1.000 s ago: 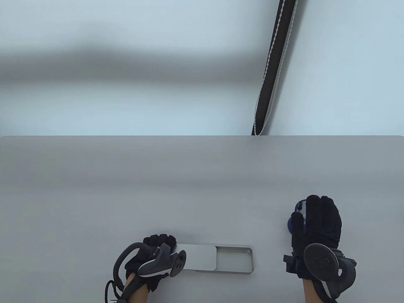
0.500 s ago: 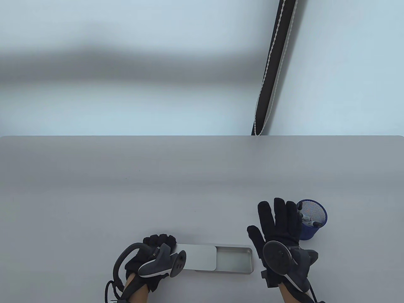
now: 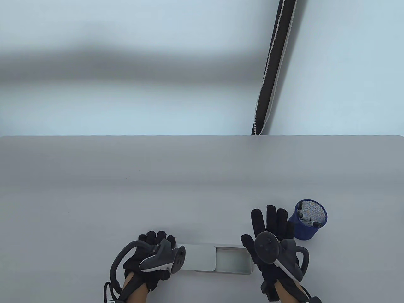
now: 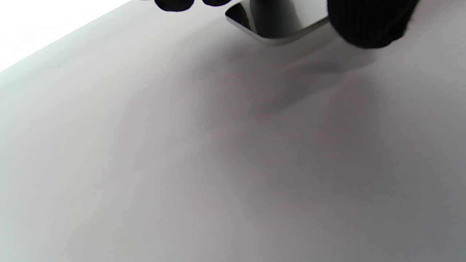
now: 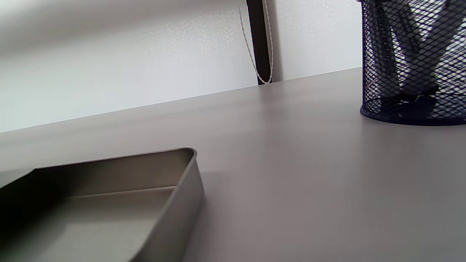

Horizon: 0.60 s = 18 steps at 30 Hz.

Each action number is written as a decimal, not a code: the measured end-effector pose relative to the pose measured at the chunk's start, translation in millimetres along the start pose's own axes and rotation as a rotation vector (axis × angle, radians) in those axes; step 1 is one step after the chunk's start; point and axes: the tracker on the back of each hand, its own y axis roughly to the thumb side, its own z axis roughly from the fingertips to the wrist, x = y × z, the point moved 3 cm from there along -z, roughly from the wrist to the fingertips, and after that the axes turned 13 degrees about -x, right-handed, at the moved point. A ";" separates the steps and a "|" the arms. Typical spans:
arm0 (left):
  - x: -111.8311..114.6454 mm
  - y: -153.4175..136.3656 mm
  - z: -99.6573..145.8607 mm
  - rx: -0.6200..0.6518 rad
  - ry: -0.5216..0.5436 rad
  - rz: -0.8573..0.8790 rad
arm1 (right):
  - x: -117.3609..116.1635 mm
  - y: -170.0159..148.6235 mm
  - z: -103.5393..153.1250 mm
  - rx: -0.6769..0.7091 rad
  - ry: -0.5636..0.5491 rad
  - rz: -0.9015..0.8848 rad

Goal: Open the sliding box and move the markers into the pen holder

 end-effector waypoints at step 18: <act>-42.4 -64.7 49.8 -0.274 0.606 0.536 | 7.8 -5.3 -2.1 -0.002 -0.070 -0.019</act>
